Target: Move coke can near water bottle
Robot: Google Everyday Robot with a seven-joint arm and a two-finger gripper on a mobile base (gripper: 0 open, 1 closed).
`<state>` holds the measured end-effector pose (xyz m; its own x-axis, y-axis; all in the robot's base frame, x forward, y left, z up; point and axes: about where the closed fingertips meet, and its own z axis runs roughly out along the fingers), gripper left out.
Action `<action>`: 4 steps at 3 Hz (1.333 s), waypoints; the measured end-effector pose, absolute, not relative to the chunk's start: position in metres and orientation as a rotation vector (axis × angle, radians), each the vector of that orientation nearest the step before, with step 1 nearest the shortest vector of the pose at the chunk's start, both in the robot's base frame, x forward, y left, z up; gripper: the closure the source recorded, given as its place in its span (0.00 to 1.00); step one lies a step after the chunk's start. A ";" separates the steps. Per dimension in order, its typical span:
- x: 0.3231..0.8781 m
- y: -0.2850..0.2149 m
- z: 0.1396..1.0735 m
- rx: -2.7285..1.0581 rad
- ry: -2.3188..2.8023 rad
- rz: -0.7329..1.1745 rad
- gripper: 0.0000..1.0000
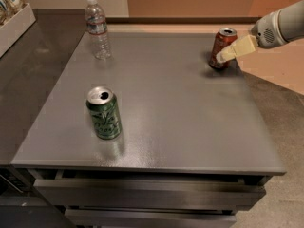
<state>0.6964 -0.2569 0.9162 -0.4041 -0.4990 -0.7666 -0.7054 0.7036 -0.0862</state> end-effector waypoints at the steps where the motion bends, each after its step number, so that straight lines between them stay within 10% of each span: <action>1: 0.715 -0.257 0.910 -0.894 2.077 0.346 0.00; 3: 0.736 -0.248 0.901 -0.887 2.068 0.401 0.00; 4: 0.741 -0.242 0.896 -0.898 2.069 0.443 0.25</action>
Offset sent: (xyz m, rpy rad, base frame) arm 0.0485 0.0046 -0.0111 0.0848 0.0055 0.0091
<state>0.7413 -0.2415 0.8961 -0.4109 -0.4420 -0.7974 -0.7296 0.6838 -0.0031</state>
